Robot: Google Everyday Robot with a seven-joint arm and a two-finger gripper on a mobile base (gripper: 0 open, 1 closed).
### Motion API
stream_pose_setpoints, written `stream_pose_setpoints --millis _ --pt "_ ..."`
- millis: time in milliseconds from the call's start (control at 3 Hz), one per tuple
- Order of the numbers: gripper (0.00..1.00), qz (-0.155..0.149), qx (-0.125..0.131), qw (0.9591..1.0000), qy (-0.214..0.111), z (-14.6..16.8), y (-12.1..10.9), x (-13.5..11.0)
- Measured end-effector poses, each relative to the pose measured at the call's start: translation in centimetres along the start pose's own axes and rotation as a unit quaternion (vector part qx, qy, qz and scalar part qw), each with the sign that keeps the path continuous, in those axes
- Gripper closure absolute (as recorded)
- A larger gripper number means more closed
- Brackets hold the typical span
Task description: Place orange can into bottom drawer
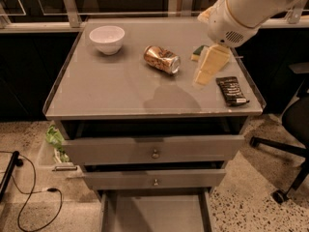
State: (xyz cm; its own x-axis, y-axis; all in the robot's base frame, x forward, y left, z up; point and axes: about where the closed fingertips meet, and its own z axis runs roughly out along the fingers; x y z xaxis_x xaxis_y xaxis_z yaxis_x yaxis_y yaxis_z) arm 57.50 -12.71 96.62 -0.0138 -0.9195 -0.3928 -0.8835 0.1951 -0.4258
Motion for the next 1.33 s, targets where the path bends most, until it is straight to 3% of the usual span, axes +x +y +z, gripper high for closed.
stream_pose_setpoints --millis 333,667,1000,1333 --pt "0.0 0.003 0.002 1.0 -0.004 0.3 -0.1 0.0" --pt "0.0 0.005 0.007 0.9994 -0.035 2.7 -1.4 -0.5" --pt "0.0 0.028 -0.005 0.9948 -0.097 5.3 -3.3 -1.9" --pt "0.0 0.062 -0.021 0.9864 -0.151 7.0 -5.2 -3.3"
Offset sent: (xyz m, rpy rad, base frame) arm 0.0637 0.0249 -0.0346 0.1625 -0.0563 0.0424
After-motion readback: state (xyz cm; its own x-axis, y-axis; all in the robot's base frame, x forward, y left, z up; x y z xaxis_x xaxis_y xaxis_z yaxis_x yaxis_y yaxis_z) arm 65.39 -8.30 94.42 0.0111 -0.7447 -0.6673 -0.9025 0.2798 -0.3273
